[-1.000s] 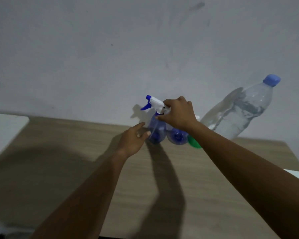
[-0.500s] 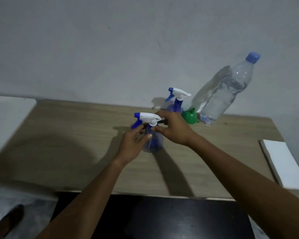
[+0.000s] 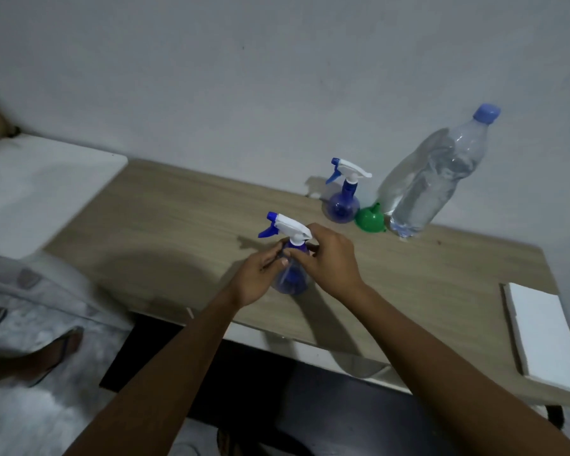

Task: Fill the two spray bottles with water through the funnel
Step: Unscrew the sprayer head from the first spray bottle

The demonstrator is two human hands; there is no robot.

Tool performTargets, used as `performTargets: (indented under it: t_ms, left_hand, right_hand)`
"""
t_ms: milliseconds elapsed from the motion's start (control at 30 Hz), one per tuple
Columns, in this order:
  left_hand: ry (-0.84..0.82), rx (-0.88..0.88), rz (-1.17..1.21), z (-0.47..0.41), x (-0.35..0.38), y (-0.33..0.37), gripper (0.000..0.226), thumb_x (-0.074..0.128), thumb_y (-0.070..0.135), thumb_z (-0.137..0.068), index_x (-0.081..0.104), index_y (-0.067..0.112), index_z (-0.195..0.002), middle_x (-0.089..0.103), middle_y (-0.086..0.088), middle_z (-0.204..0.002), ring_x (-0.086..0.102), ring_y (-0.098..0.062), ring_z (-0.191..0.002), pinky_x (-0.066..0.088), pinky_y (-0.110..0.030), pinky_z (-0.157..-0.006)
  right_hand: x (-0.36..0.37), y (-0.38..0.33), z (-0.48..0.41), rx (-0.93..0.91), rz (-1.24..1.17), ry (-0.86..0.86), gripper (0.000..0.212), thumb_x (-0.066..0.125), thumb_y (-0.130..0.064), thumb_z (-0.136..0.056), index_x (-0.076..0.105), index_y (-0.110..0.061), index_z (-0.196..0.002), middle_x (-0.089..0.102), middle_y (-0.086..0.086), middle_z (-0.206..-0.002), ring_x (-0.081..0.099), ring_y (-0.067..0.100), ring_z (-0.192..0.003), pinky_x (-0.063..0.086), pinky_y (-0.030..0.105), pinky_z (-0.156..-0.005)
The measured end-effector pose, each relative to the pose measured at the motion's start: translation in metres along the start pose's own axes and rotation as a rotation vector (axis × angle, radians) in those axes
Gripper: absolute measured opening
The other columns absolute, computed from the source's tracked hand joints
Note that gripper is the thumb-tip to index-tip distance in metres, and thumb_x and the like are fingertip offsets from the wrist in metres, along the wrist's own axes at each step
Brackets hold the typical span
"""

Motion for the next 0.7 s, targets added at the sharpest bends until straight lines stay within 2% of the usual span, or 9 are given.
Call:
performTargets:
  t_ms: [67, 133, 200, 267, 333, 433, 567, 633, 700]
  left_hand:
    - [0.006, -0.026, 0.001, 0.002, 0.002, -0.001, 0.043, 0.053, 0.016, -0.102, 0.047, 0.028, -0.142, 0.06, 0.018, -0.134, 0.055, 0.004, -0.126, 0.042, -0.012, -0.102]
    - [0.011, -0.041, 0.007, 0.002, 0.004, -0.001, 0.043, 0.054, 0.016, -0.102, 0.047, 0.024, -0.144, 0.061, 0.019, -0.132, 0.055, 0.006, -0.124, 0.042, -0.014, -0.102]
    - [0.013, -0.046, 0.032, 0.004, 0.004, -0.001, 0.044, 0.053, 0.015, -0.102, 0.046, 0.019, -0.146, 0.06, 0.02, -0.13, 0.055, 0.013, -0.118, 0.043, -0.01, -0.1]
    - [0.019, -0.025, 0.03, 0.006, 0.004, 0.002, 0.044, 0.052, 0.016, -0.103, 0.045, 0.02, -0.146, 0.059, 0.02, -0.127, 0.055, 0.021, -0.11, 0.042, -0.001, -0.09]
    - [0.002, -0.007, 0.029, 0.006, 0.005, 0.004, 0.046, 0.051, 0.021, -0.103, 0.042, 0.024, -0.149, 0.058, 0.018, -0.129, 0.053, 0.022, -0.108, 0.04, 0.002, -0.084]
    - [-0.013, 0.022, 0.036, 0.001, 0.0, 0.001, 0.047, 0.051, 0.021, -0.103, 0.04, 0.024, -0.149, 0.056, 0.02, -0.131, 0.051, 0.02, -0.115, 0.039, 0.002, -0.086]
    - [-0.075, 0.045, 0.039, -0.005, -0.003, -0.002, 0.049, 0.052, 0.022, -0.103, 0.04, 0.025, -0.15, 0.056, 0.018, -0.136, 0.052, 0.011, -0.123, 0.04, -0.002, -0.092]
    - [-0.086, 0.049, 0.042, -0.007, -0.004, -0.005, 0.048, 0.052, 0.023, -0.103, 0.041, 0.026, -0.15, 0.057, 0.017, -0.137, 0.052, 0.012, -0.123, 0.041, -0.006, -0.097]
    - [-0.095, 0.047, 0.028, -0.007, -0.002, -0.008, 0.044, 0.051, 0.028, -0.103, 0.045, 0.03, -0.147, 0.06, 0.016, -0.136, 0.055, 0.006, -0.124, 0.044, -0.014, -0.102]
  right_hand:
    - [-0.002, 0.0, 0.001, 0.003, 0.0, 0.032, 0.027, 0.076, -0.045, -0.082, 0.068, -0.022, -0.093, 0.068, -0.007, -0.08, 0.065, 0.019, -0.075, 0.052, 0.041, -0.067]
    - [-0.001, 0.0, 0.0, -0.001, 0.003, 0.04, 0.025, 0.075, -0.043, -0.083, 0.068, -0.021, -0.094, 0.068, -0.006, -0.082, 0.064, 0.019, -0.075, 0.053, 0.042, -0.068]
    - [0.001, 0.0, 0.002, -0.002, 0.004, 0.034, 0.025, 0.072, -0.043, -0.084, 0.067, -0.022, -0.097, 0.068, -0.005, -0.085, 0.064, 0.019, -0.078, 0.054, 0.044, -0.068]
    - [0.003, -0.001, 0.005, 0.0, 0.004, 0.035, 0.024, 0.07, -0.042, -0.086, 0.066, -0.024, -0.101, 0.068, -0.006, -0.089, 0.063, 0.017, -0.08, 0.055, 0.045, -0.069]
    - [0.003, -0.001, 0.005, 0.012, 0.007, 0.025, 0.024, 0.069, -0.043, -0.085, 0.066, -0.026, -0.103, 0.069, -0.007, -0.09, 0.063, 0.017, -0.081, 0.055, 0.045, -0.071]
    - [0.003, 0.003, 0.002, 0.024, 0.014, -0.026, 0.03, 0.063, -0.044, -0.084, 0.067, -0.027, -0.109, 0.071, -0.006, -0.097, 0.066, 0.017, -0.086, 0.056, 0.045, -0.075]
    - [0.005, 0.005, 0.002, -0.002, 0.023, -0.104, 0.029, 0.064, -0.034, -0.09, 0.065, -0.031, -0.118, 0.071, -0.009, -0.104, 0.067, 0.014, -0.091, 0.058, 0.044, -0.079]
    - [0.005, 0.004, 0.001, 0.005, 0.034, -0.101, 0.027, 0.066, -0.034, -0.089, 0.065, -0.029, -0.116, 0.071, -0.009, -0.1, 0.067, 0.012, -0.087, 0.058, 0.042, -0.077]
    - [0.005, 0.0, -0.001, 0.03, 0.054, -0.055, 0.027, 0.068, -0.044, -0.087, 0.067, -0.028, -0.11, 0.071, -0.008, -0.092, 0.066, 0.01, -0.08, 0.057, 0.038, -0.072]
Point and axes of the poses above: each hand's wrist, its own z-axis away from the middle knuckle, its own x-axis out of the palm, y = z × x, the point moved 8 cm from there along -z, towards the middle knuckle
